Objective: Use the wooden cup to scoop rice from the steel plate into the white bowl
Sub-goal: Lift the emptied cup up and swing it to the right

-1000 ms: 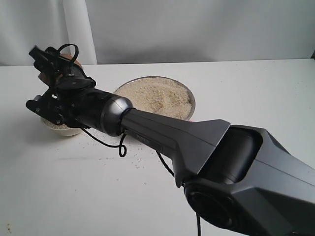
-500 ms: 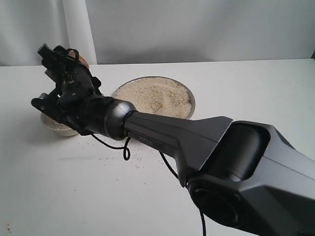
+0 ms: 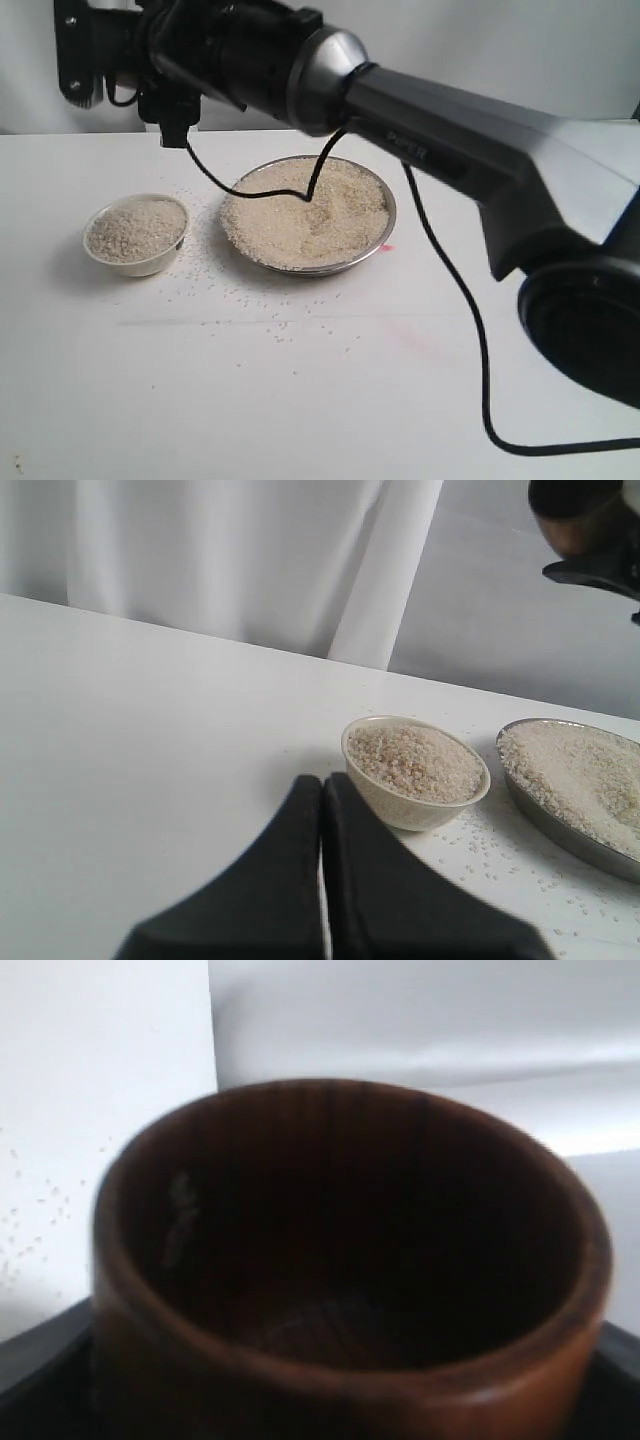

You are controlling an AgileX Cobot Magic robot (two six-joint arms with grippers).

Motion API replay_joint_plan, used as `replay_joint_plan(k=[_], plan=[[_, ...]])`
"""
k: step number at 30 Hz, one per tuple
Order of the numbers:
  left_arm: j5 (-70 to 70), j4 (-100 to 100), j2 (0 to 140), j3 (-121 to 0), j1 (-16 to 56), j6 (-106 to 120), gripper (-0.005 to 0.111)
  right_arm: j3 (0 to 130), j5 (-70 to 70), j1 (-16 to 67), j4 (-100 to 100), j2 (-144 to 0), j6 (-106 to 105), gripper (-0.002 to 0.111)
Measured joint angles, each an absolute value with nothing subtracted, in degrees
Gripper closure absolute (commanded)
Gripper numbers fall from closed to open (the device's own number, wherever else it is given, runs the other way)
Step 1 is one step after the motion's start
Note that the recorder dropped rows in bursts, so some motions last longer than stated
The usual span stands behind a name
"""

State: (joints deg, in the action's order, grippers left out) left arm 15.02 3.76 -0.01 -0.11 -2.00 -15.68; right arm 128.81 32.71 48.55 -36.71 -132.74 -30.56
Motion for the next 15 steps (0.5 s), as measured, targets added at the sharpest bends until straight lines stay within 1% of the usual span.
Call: replay_joint_plan(k=[11,15], plan=[[15.0,3.8,0.0,-0.1,-2.0,-15.7,0.107,128.8,47.2,43.7,-21.6,-131.7,-33.6,0.108],[15.0,3.8,0.0,-0.1,-2.0,-15.7,0.107,128.8,51.5,41.6,-18.9,-131.7,-34.3,0.108]])
